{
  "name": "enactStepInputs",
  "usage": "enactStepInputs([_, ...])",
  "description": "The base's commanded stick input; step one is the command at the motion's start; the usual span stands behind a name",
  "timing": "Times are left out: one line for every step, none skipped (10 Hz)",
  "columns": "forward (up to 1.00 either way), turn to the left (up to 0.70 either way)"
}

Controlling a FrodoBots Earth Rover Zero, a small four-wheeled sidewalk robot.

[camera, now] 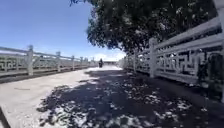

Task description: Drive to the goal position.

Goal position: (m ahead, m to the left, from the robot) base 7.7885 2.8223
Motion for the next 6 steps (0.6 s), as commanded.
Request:
enactStepInputs([0.7, 0.0])
enactStepInputs([0.7, 0.0])
enactStepInputs([0.7, 0.0])
enactStepInputs([0.7, 0.0])
enactStepInputs([0.7, 0.0])
enactStepInputs([0.7, 0.0])
